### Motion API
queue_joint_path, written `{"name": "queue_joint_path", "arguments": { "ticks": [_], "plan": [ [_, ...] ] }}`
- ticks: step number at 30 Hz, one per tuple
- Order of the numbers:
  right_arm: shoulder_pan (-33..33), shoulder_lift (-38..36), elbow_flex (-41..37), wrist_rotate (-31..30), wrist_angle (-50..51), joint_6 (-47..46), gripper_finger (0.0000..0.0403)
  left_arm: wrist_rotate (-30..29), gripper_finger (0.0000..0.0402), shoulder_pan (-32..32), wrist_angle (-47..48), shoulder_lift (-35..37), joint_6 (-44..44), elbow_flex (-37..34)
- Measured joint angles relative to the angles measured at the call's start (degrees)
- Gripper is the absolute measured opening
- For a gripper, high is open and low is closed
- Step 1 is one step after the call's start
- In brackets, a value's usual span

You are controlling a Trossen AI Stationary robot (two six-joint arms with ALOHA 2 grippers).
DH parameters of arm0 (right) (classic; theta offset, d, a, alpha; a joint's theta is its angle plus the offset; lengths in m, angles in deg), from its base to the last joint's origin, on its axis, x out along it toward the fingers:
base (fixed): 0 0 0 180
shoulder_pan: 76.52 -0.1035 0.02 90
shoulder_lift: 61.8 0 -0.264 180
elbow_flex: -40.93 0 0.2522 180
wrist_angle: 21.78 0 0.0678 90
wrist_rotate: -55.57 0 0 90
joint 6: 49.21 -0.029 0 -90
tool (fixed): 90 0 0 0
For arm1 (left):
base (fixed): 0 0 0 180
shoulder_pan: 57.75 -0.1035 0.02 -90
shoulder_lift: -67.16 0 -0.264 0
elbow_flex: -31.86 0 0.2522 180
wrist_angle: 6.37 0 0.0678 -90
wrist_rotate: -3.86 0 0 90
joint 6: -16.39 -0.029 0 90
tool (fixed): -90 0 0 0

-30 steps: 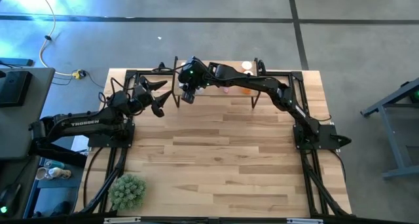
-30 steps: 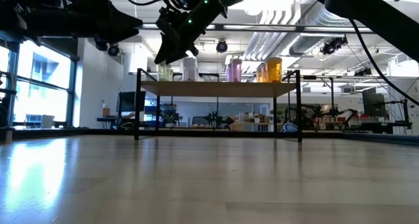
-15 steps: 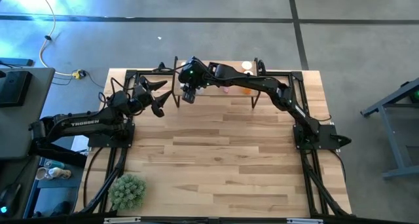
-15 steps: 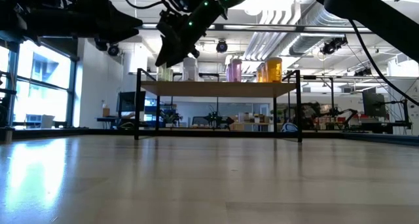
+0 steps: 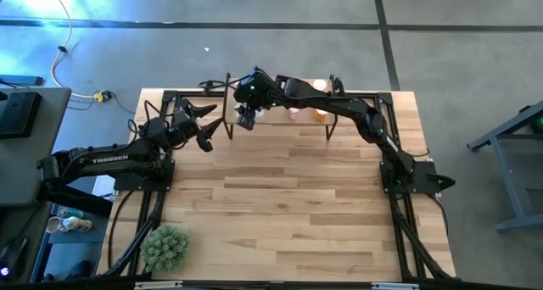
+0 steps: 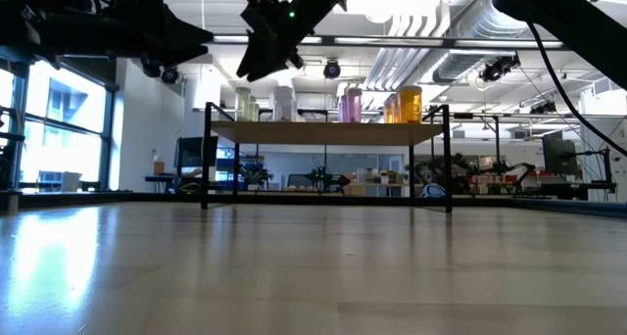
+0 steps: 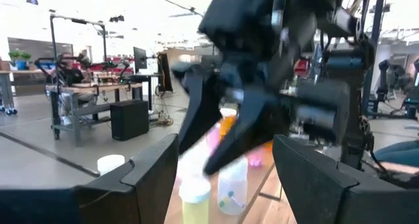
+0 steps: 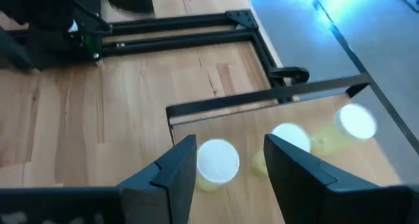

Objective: Pick and place medicine bottles onto shelf by color
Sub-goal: Return to Home Position

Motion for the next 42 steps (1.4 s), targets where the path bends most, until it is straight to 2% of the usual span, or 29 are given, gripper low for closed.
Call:
{"name": "queue_joint_path", "arguments": {
  "ticks": [9,13,20,24,30,42],
  "plan": [
    [0.1,-4.7,1.9,0.9,7.6,4.7,0.0170,0.5,0.0239,0.0,2.6,0.5,1.1,0.0],
    [0.4,-7.6,1.7,1.2,12.0,7.1,0.0170,2.7,0.0239,0.0,3.6,1.7,1.5,0.0],
    [2.3,-9.8,1.6,8.7,20.5,7.5,0.0170,3.9,0.0239,0.0,6.0,5.2,1.5,0.0],
    [3.6,-10.8,-2.0,9.5,22.2,7.0,0.0170,3.6,0.0239,0.0,9.3,8.4,1.5,0.0],
    [4.4,-18.7,-12.8,5.8,18.6,5.5,0.0170,3.2,0.0239,0.0,13.2,12.1,1.3,0.0],
    [4.5,-47.8,-52.6,5.8,-7.6,1.1,0.0170,4.7,0.0239,0.0,17.5,13.1,0.1,0.0]
  ]
}}
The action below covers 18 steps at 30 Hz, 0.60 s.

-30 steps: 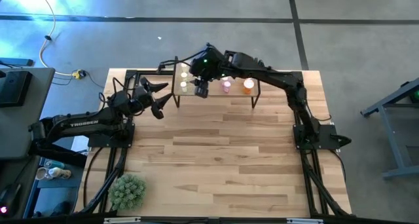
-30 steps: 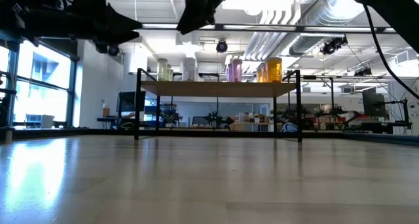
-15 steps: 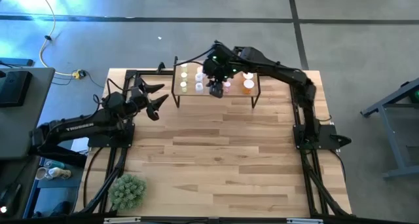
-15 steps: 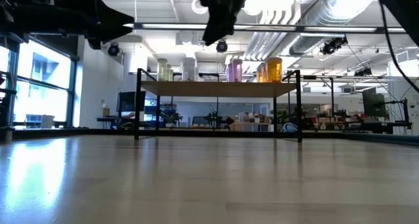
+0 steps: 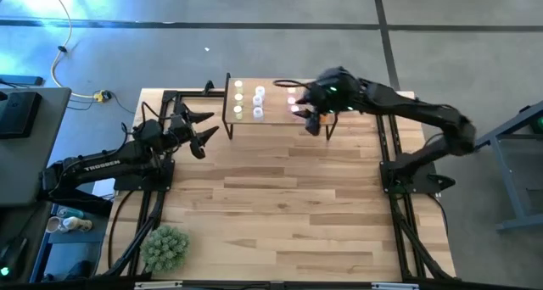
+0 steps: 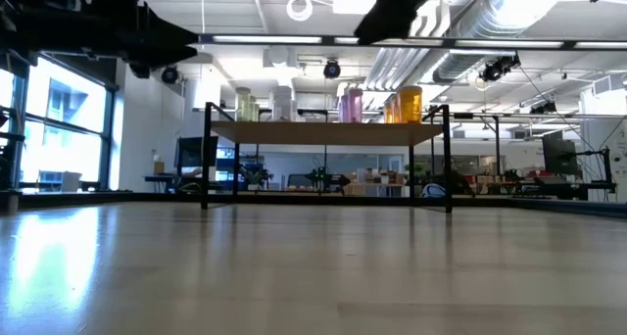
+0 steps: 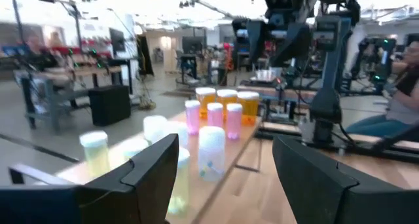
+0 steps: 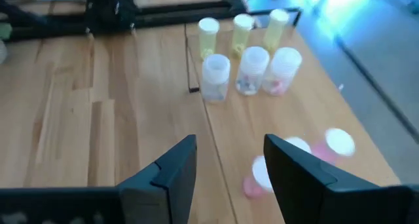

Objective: Pick and place medicine bottles onto shelf by color
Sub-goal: Return to Home Position

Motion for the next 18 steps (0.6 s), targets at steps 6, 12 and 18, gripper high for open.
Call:
{"name": "queue_joint_path", "arguments": {
  "ticks": [6,12,18],
  "plan": [
    [0.0,-14.1,-17.5,-0.9,-11.4,0.1,0.0170,3.2,0.0239,0.0,2.3,0.0,1.4,0.0],
    [0.0,-26.9,-34.0,-0.9,-22.6,-0.9,0.0170,5.7,0.0239,0.0,5.4,0.0,1.5,0.0],
    [0.0,-38.0,-46.8,-0.9,-30.3,-4.5,0.0170,5.9,0.0239,0.1,8.5,0.7,3.2,0.0]
  ]
}}
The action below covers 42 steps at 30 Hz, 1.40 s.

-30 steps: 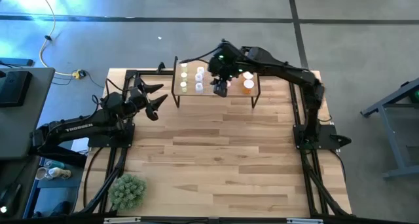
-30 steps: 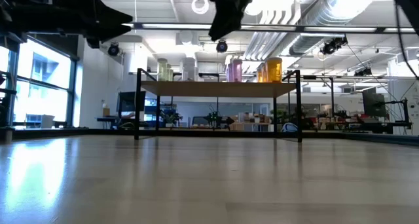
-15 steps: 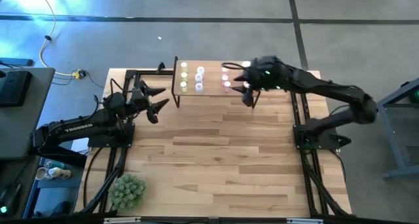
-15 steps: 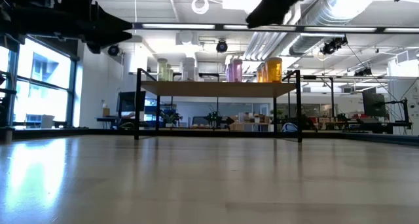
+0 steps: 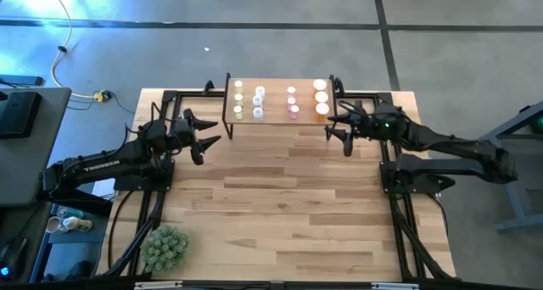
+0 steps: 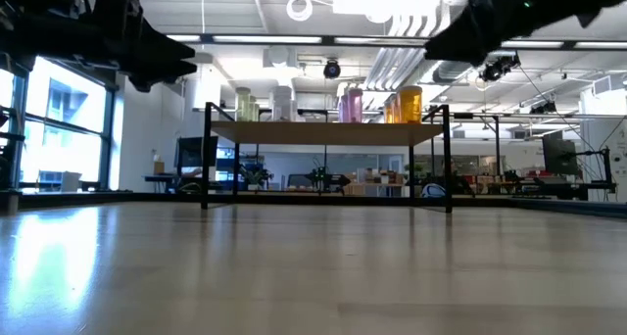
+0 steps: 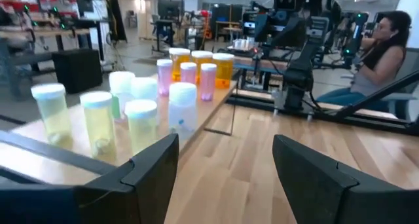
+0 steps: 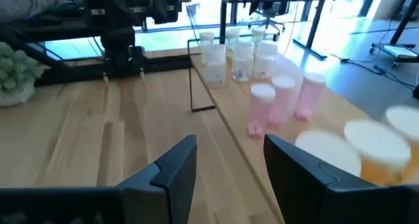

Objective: Pick and place medicine bottles onto shelf by color
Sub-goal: Return to Home Position

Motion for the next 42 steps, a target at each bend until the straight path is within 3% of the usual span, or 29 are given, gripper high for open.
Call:
{"name": "queue_joint_path", "arguments": {
  "ticks": [7,15,26,31,37,42],
  "plan": [
    [0.0,-11.7,-10.5,0.0,-4.4,-2.6,0.0170,0.0,0.0239,2.3,-1.4,3.2,2.7,-3.8],
    [-0.1,-22.8,-17.0,0.1,-4.2,-3.4,0.0170,-0.3,0.0239,4.7,-3.5,10.1,5.9,-8.8],
    [-0.1,-35.4,-27.8,0.1,-4.4,-7.1,0.0170,-1.2,0.0239,9.2,-1.1,17.5,4.4,-9.1],
    [-0.1,-40.8,-32.9,0.1,-5.5,-8.1,0.0170,-6.8,0.0239,10.8,-1.1,19.3,3.8,-9.1],
    [-0.1,-43.3,-32.4,0.9,-3.9,-9.2,0.0170,-12.4,0.0239,12.7,0.9,23.2,1.0,-9.1],
    [-0.1,-43.3,-32.4,-2.6,-3.5,-11.8,0.0170,-16.5,0.0239,13.2,6.1,23.7,-0.1,-9.0]
  ]
}}
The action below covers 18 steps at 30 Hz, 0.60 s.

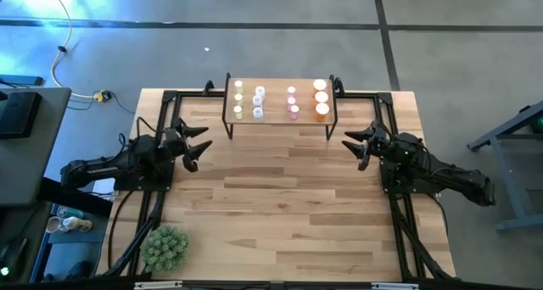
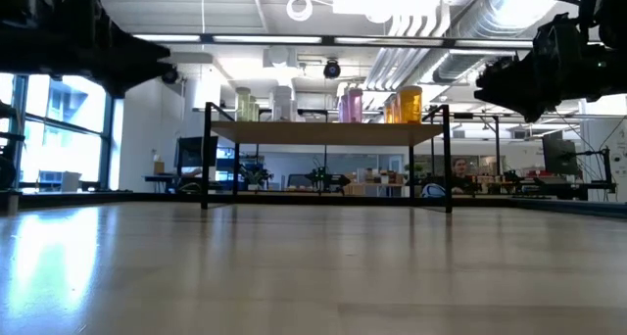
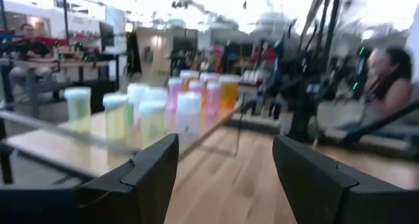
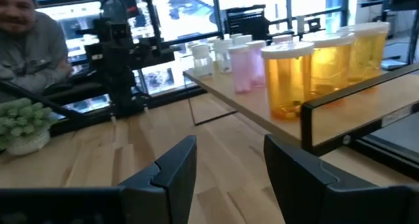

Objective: Pick and place medicine bottles onto shelf by color
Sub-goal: Return to Home Position

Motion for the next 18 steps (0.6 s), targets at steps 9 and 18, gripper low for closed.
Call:
{"name": "queue_joint_path", "arguments": {
  "ticks": [9,18],
  "plan": [
    [0.0,0.0,0.0,-0.8,0.2,-0.3,0.0170,-0.9,0.0239,0.0,4.0,0.0,-2.3,0.0],
    [0.0,0.0,0.0,-0.8,0.2,-0.3,0.0170,-2.1,0.0239,0.0,4.3,-0.1,-2.6,0.0]
  ]
}}
